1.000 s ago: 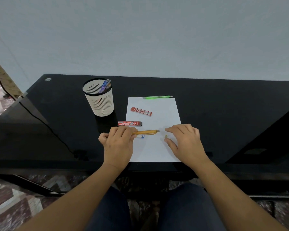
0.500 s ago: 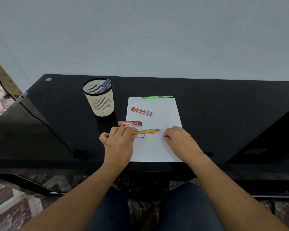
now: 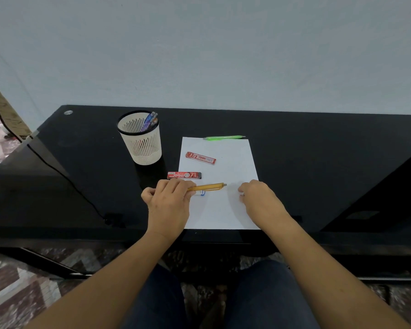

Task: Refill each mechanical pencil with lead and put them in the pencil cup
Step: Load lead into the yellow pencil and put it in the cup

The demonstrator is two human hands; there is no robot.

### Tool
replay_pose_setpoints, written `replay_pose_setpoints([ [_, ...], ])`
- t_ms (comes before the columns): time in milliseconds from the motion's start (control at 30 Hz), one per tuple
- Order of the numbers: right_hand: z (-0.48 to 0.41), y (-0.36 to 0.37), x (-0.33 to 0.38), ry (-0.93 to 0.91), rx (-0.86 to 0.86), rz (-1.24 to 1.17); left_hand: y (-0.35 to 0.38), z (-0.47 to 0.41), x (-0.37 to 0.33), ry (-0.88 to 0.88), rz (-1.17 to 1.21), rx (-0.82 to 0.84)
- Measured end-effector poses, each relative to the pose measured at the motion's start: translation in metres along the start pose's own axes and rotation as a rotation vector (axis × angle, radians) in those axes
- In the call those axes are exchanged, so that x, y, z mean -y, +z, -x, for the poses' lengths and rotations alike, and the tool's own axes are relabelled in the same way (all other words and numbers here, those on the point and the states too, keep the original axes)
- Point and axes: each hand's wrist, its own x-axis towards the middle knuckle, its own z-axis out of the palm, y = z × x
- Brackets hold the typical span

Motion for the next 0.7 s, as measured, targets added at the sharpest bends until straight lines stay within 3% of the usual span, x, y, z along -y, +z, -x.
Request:
replay_pose_setpoints([
  [300,0.008,-0.004,0.008,-0.029,-0.067,0.191,0.0,0.0,0.0,0.014,0.006,-0.006],
  [533,0.005,0.001,0.006,-0.164,-0.273,-0.111,0.0,0.0,0.0,0.017,0.001,-0.004],
  [700,0.006,0.003,0.012,-0.206,-0.293,-0.157,0.0,0.0,0.0,0.014,0.0,0.009],
])
